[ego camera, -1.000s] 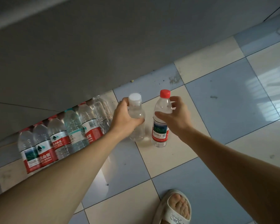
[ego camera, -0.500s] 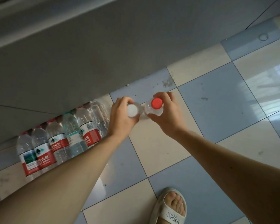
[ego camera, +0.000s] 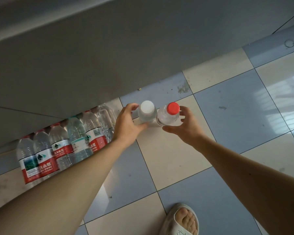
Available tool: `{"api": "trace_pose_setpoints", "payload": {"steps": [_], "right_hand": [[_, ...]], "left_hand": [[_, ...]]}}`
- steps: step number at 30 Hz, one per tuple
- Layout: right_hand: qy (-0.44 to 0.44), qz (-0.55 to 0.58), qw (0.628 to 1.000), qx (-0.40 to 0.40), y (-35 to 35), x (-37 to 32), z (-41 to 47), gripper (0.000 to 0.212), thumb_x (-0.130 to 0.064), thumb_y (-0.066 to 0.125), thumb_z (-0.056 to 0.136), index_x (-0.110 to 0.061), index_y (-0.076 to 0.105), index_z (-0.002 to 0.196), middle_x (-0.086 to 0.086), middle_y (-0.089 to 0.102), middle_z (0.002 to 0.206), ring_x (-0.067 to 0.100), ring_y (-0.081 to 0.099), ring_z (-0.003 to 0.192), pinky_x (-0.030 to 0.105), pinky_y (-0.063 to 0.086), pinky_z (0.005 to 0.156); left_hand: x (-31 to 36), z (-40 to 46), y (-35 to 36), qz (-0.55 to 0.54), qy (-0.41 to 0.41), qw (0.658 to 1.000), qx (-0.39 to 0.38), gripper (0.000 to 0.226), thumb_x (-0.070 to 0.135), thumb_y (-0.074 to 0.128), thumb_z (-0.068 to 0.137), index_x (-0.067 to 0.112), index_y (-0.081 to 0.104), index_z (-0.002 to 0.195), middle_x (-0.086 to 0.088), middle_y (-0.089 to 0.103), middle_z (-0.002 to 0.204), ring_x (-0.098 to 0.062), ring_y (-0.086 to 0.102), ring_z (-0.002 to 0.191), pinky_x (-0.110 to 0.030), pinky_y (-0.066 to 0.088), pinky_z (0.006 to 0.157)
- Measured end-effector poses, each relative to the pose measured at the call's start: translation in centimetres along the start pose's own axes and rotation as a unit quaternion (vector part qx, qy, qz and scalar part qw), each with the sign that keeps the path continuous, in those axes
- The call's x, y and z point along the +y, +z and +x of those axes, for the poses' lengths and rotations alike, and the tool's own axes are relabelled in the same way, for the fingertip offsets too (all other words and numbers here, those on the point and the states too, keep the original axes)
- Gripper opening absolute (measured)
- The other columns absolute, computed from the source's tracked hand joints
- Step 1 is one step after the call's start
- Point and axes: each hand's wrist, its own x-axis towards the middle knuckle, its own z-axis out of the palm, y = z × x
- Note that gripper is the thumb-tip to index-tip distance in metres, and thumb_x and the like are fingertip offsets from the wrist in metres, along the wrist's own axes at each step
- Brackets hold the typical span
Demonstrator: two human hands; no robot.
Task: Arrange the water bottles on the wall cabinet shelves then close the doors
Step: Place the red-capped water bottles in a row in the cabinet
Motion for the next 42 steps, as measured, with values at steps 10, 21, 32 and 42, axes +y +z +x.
{"api": "trace_pose_setpoints", "payload": {"steps": [10,21,32,42], "right_hand": [[-0.058,0.041,0.997,-0.021,2.1,0.9,2.7,0.078,-0.006,0.091,0.068,-0.016,0.05,0.133,0.004,0.063,0.122,0.026,0.061,0.113,0.043,0.053,0.097],[-0.032,0.067,0.997,0.028,2.2,-2.0,-3.0,0.062,-0.016,0.092,0.069,-0.018,0.059,0.122,0.001,0.07,0.111,0.025,0.064,0.104,0.046,0.055,0.093],[-0.096,0.04,0.995,0.011,-1.1,-16.6,-16.3,0.063,-0.018,0.091,0.07,-0.023,0.059,0.124,-0.004,0.069,0.111,0.019,0.064,0.104,0.038,0.055,0.092],[-0.158,-0.003,0.986,-0.052,-5.2,-36.8,-36.0,0.06,-0.031,0.093,0.068,-0.036,0.061,0.119,-0.019,0.073,0.104,0.004,0.069,0.099,0.034,0.058,0.092]], "left_hand": [[-1.5,3.5,2.3,0.017,0.008,0.999,-0.047,0.077,0.028,0.09,0.053,0.034,0.056,0.122,0.008,0.065,0.118,-0.018,0.062,0.11,-0.037,0.052,0.093],[-0.4,-1.8,-1.2,-0.005,-0.066,0.998,-0.015,0.075,0.024,0.096,0.061,0.019,0.059,0.126,0.0,0.069,0.113,-0.024,0.064,0.106,-0.035,0.052,0.09],[10.5,-11.3,-17.0,0.001,-0.029,0.999,-0.039,0.08,0.031,0.096,0.06,0.024,0.058,0.13,0.002,0.067,0.119,-0.021,0.062,0.108,-0.035,0.05,0.093],[25.3,-27.2,-37.0,-0.082,-0.007,0.996,0.021,0.067,0.026,0.097,0.061,0.021,0.065,0.12,0.0,0.072,0.11,-0.018,0.068,0.102,-0.034,0.055,0.09]]}}
